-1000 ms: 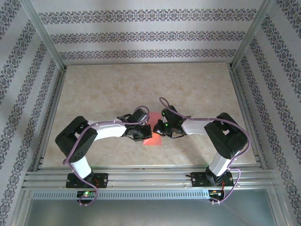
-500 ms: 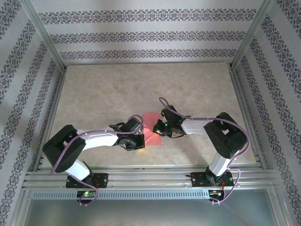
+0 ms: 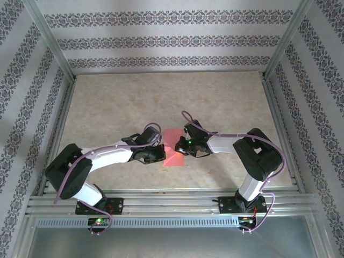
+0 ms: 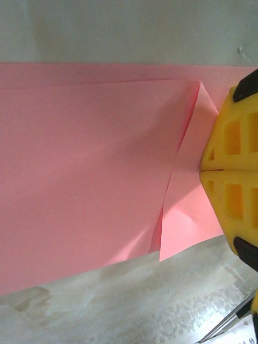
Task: Fold a paper plane with a square sheet of paper (pick it up from the middle)
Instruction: Fold the triangle a second time at the center of the table.
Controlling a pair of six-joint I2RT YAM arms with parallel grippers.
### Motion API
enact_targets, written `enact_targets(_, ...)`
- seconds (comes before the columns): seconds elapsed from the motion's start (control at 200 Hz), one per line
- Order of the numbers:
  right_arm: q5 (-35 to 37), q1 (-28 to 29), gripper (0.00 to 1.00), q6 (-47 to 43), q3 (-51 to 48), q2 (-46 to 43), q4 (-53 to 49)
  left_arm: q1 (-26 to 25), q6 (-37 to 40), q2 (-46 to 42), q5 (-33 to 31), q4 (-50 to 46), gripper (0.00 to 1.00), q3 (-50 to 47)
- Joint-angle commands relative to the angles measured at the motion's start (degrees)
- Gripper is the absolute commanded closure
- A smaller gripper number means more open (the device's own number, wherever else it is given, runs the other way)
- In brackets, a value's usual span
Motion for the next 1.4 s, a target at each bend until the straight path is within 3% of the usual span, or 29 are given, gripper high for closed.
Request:
enact_targets(0.0,2.2,-0.4,1.0,-0.7,0.3,1.6,-3.3,0.4,-2.8,2.5,2.3,7.0,0.96,0.7)
enact_targets(0.195,2.3,-0.5,1.0,-0.6,0.2,1.2,-3.1,0.4,-4.5,5.0,4.4,9.8,0.98,-1.3)
enact_targets(0.51,1.7,-1.1,1.0,-1.3,0.8,0.1,-2.7,0.3,-4.6,5.4,4.4,6.6,1.0,-4.6)
enact_targets(0.814,1.9,-0.2,0.99,-6.8,1.2,-8.4,-3.3,0.2,-4.1,6.7,3.8,4.6,1.0,-4.0)
enact_targets(1.174,2.3,6.2,1.0,-3.7,3.1,0.1,-2.3,0.2,-4.0,7.2,3.6,2.9,1.0,-3.6)
enact_targets(1.394,3.8,0.8,1.0,-1.7,-0.8,-0.2,-1.8,0.2,-4.1,7.2,2.6,0.0,1.0,-3.5)
